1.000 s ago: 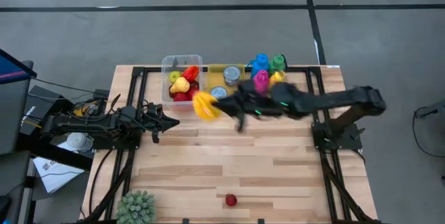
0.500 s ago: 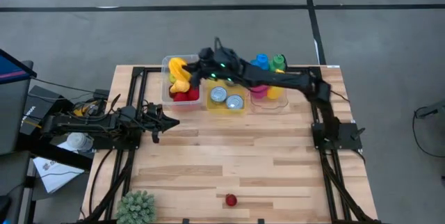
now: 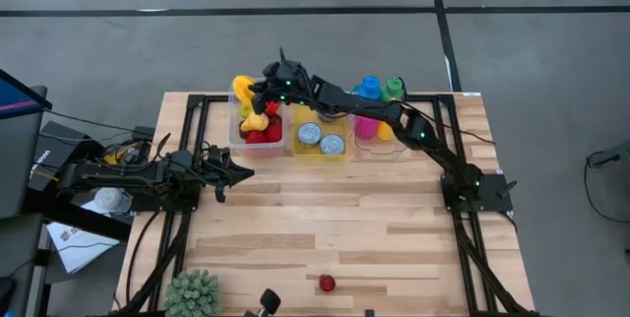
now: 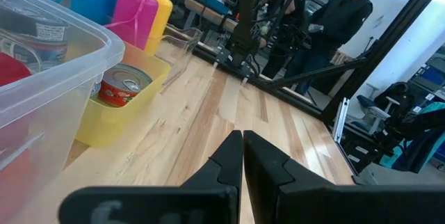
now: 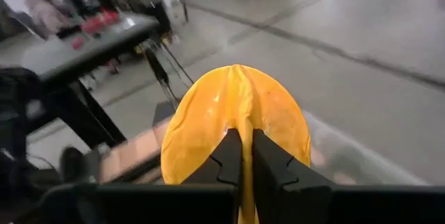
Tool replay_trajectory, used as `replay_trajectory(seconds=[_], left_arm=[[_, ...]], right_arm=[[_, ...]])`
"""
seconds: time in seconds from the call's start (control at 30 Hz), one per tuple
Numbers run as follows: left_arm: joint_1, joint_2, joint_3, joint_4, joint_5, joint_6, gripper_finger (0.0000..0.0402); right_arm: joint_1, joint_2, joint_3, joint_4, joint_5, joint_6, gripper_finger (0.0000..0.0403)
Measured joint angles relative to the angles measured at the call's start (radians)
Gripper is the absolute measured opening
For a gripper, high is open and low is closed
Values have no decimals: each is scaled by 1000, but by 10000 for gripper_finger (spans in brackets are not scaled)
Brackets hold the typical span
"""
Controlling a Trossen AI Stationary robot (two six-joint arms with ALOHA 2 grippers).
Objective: Pick & Place Food Item
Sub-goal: Put the starfruit into the transparent container, then put the pomegranate into the transparent container
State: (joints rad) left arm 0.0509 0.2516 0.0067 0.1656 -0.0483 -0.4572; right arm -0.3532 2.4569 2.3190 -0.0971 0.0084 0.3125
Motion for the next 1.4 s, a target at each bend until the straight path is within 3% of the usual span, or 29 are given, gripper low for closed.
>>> replay_trajectory(seconds=[0.57,0.7,0.93,1.07,1.2,1.4], left_arm=[[0,0,0,0,0,0,2],[0,0,0,0,0,0,2],[0,0,0,0,0,0,2],[0,0,0,0,0,0,2],[0,0,0,0,0,0,2],[0,0,0,0,0,0,2]], right_arm=[[-23,4,1,-79,26,-51,46],[-22,4,1,-86,21,-58,101],[-23,-9,-1,-112,-7,-28,232],[-2,-102,-2,-210,-19,-78,257],[61,-312,2,-413,-24,-186,255],[285,-491,-1,-797,-17,-218,249]])
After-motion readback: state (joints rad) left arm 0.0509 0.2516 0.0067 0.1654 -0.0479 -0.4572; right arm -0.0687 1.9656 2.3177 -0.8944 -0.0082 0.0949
